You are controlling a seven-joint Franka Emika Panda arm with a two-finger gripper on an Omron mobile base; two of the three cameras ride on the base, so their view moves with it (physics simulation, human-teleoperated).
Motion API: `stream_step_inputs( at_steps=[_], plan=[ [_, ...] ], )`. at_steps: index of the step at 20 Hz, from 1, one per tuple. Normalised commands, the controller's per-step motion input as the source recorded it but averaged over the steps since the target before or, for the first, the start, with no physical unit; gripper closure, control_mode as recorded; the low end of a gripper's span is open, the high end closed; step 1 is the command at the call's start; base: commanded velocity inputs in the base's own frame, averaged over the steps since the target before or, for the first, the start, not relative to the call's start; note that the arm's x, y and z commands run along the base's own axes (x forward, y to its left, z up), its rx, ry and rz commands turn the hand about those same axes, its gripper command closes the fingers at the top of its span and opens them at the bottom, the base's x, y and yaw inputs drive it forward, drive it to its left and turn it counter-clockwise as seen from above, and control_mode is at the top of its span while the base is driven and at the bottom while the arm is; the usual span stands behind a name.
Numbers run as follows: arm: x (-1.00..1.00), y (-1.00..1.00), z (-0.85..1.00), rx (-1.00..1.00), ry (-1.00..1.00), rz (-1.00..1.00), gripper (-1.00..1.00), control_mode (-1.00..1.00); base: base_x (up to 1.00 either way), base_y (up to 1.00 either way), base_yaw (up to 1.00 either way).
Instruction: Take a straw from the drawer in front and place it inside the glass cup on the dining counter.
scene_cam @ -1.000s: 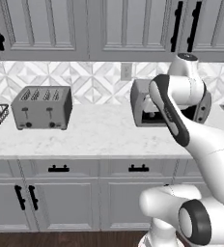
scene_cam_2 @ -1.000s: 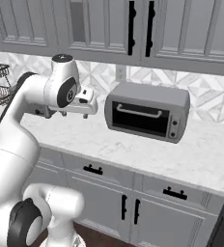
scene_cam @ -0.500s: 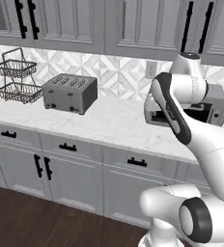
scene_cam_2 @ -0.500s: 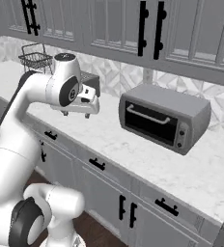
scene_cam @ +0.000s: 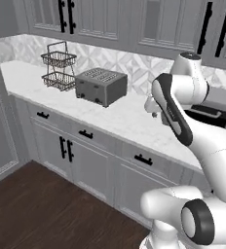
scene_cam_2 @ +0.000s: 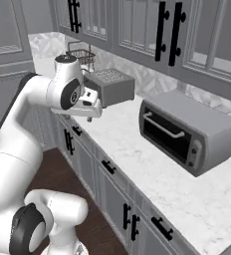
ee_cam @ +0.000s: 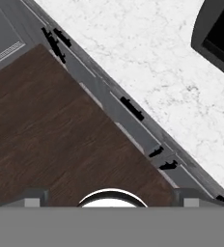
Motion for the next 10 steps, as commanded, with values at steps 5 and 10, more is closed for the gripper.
stream_step_inputs(
  at_steps=[5,10],
  plan=[
    [0.00,0.00,0.00,0.00,0.00,0.00,-1.00,1.00,-0.09,-0.71,0.46],
    [0.00,0.00,0.00,0.00,0.00,0.00,-1.00,1.00,-0.13,-0.73,0.41]
  ],
)
